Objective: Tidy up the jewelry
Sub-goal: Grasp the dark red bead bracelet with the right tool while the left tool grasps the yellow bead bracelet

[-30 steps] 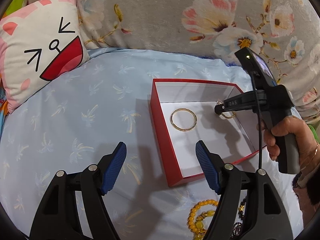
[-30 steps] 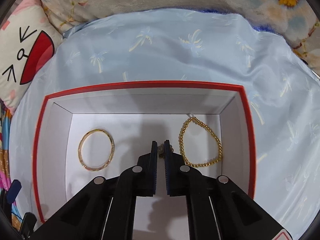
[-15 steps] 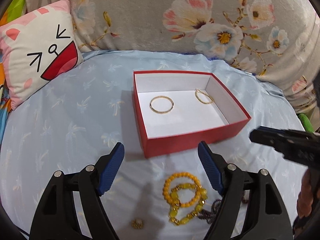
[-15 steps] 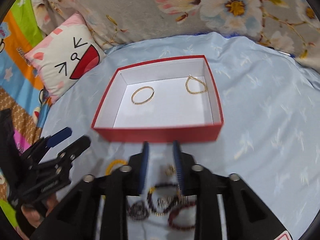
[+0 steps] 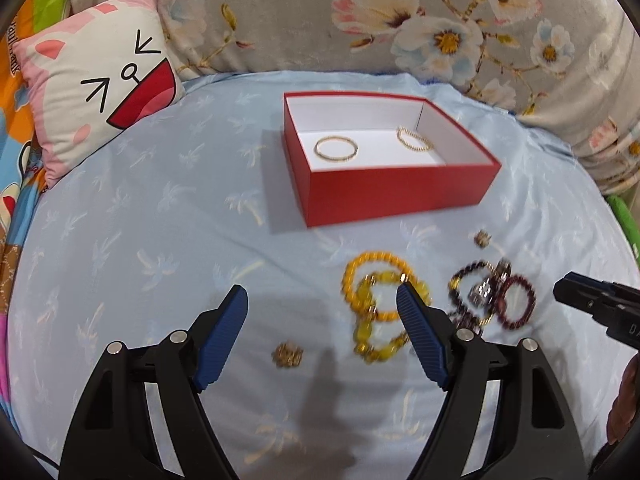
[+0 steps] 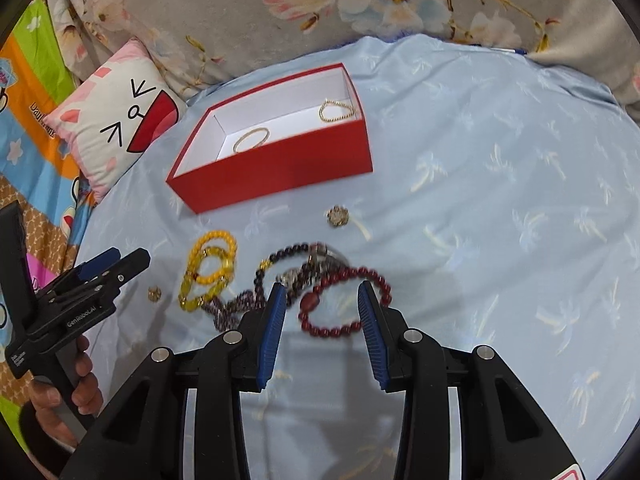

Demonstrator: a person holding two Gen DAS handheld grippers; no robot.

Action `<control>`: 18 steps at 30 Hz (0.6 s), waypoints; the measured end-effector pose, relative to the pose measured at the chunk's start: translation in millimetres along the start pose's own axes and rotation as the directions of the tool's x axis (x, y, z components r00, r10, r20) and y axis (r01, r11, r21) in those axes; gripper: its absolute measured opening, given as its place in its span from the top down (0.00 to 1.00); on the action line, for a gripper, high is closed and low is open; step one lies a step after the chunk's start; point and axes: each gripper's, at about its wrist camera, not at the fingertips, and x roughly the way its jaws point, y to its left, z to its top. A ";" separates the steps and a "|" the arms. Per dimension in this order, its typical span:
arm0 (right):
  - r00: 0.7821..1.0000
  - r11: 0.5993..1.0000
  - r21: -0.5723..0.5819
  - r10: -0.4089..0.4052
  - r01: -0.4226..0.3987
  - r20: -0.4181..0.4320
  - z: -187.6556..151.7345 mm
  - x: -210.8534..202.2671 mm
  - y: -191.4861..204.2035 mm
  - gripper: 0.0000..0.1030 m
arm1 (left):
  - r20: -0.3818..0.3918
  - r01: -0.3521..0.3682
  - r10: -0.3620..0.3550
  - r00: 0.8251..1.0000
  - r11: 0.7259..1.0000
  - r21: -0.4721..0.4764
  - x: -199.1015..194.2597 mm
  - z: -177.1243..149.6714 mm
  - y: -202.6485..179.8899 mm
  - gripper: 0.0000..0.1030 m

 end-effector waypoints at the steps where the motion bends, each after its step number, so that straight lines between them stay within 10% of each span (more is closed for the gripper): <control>1: 1.000 1.000 0.001 0.000 0.000 0.002 -4.9 0.6 -0.3 0.64 | -0.007 0.003 -0.003 1.000 1.000 0.000 0.0 -4.7 0.1 0.29; 18: 0.995 0.997 0.039 -0.070 0.068 0.065 -45.9 7.9 -12.5 0.58 | -0.064 -0.018 0.016 0.998 0.999 -0.030 9.9 -37.8 19.9 0.28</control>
